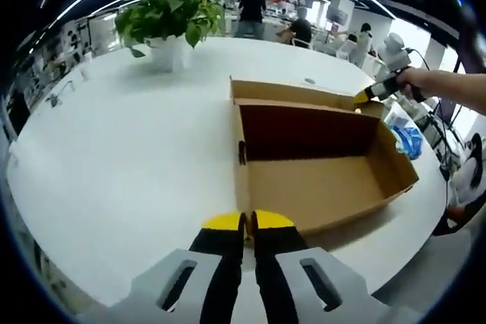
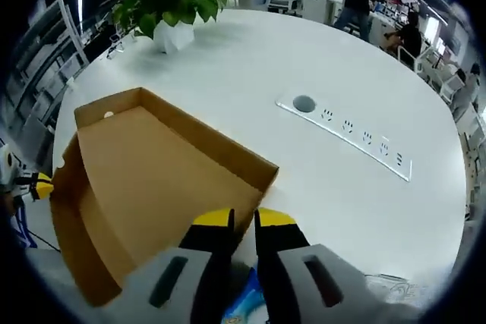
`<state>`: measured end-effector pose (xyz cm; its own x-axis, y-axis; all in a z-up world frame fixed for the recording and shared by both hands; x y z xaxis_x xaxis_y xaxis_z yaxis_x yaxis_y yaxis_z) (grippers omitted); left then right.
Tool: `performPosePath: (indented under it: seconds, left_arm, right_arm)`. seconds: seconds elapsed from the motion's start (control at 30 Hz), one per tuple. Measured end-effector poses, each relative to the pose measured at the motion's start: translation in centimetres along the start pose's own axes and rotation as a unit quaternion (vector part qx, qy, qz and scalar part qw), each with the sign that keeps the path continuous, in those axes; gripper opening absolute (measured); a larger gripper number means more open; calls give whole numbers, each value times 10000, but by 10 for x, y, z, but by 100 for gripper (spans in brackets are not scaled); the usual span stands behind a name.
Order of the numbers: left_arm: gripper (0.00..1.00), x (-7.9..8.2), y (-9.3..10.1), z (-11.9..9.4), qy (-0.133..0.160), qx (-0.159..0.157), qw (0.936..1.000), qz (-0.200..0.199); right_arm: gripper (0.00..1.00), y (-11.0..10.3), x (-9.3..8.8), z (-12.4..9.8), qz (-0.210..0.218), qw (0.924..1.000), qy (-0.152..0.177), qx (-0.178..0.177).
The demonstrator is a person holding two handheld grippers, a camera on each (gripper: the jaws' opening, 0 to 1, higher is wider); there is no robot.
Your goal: Operate the shoe box by opening the lid, removing the specified soft item, and placing it in the target area until the item is outside and the box remains undamaged.
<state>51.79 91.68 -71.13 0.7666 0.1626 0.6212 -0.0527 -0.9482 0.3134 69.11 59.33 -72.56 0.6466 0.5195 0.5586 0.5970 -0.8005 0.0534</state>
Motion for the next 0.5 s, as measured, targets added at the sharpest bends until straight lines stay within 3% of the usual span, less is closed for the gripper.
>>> performPosePath:
  seconds: [0.5]
  left_arm:
    - [0, 0, 0, 1, 41, -17, 10000, -83]
  right_arm:
    - [1, 1, 2, -15, 152, 9998, 20, -141]
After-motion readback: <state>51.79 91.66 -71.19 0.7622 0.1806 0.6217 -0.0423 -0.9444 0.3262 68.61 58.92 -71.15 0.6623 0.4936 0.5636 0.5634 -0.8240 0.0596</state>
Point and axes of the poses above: the point that each gripper's makers call its tool centre point, and the gripper's own axes: z roughly forward along the fingers, y roughly to its right, x roughly out of its top, the point moved 1 cm from there along -z, roughly backward along the fingers, and after that the axes turned 15 degrees about -z, right-handed, at the moved point
